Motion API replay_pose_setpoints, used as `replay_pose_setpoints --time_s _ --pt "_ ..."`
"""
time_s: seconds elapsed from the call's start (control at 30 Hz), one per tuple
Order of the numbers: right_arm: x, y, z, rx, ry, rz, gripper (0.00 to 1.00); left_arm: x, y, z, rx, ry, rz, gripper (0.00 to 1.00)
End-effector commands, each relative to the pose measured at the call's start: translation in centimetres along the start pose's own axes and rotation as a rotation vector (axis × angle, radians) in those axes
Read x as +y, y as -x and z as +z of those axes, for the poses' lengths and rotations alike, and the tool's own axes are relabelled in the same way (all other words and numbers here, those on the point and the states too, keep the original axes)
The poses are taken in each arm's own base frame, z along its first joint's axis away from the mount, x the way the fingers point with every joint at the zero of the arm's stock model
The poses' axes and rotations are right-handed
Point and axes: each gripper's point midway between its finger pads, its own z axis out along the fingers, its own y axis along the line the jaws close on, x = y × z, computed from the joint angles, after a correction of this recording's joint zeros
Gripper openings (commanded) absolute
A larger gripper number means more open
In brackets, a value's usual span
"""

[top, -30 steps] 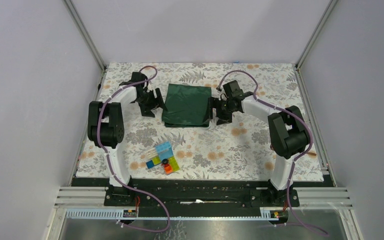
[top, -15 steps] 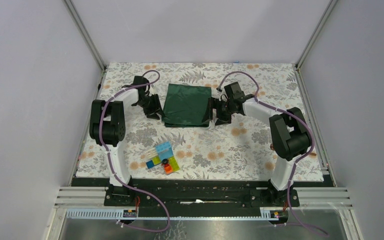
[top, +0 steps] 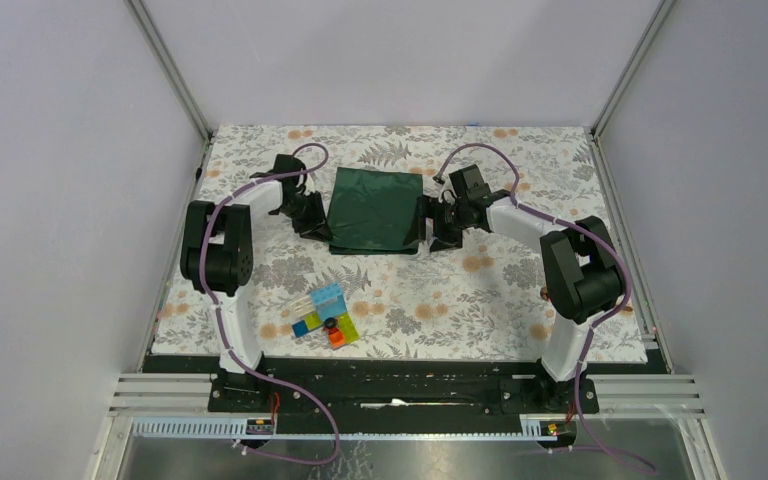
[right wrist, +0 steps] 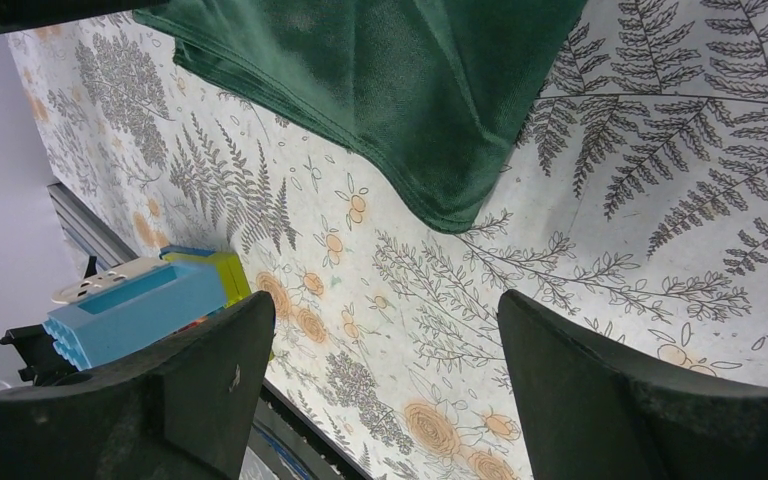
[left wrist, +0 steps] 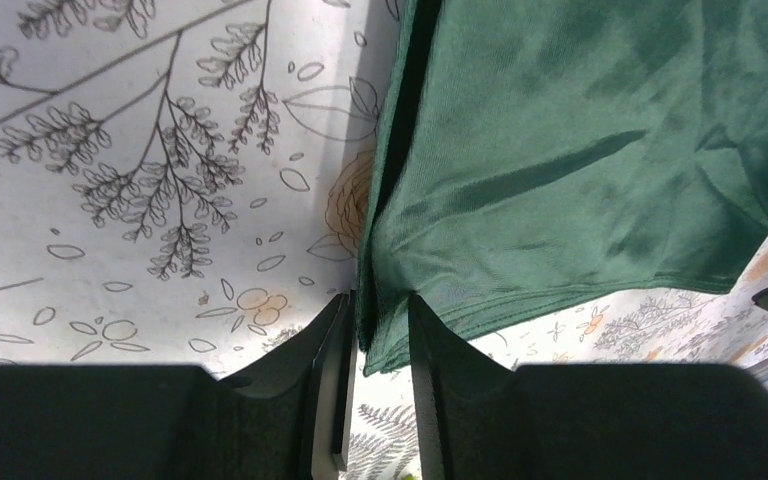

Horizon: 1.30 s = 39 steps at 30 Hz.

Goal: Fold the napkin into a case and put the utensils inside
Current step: Smooth out the square-folded napkin at the center of the board.

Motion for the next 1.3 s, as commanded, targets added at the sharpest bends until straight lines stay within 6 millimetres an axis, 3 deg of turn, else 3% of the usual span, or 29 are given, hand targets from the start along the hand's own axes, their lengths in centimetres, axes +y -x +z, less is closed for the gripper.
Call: replay_pose_setpoints --time_s 0.0,0.13,0.47,0.77,1.27 --pt "1.4 0.6 -1.2 -0.037 0.036 -0.026 0.89 -0.8 0.6 -1.8 -0.056 -0.003 0.042 0.3" --pt "1.3 0.5 -1.1 -0.035 0.038 -0.025 0.89 -1.1 0.3 -2.1 -0.056 -0.009 0.049 0.26" --pt "1.3 0.5 -0.7 -0.02 0.047 -0.017 0.89 -1.3 -1.2 -2.5 -0.031 -0.031 0.032 0.0" --pt "1.1 0.5 -0.2 -0.012 0.043 -0.008 0.89 -2.7 -2.2 -2.1 -0.004 -0.112 0.022 0.0" --pt "1.2 0.4 0.4 -0.007 0.064 0.007 0.9 -2.3 -2.2 -0.8 0.018 -0.099 0.014 0.0"
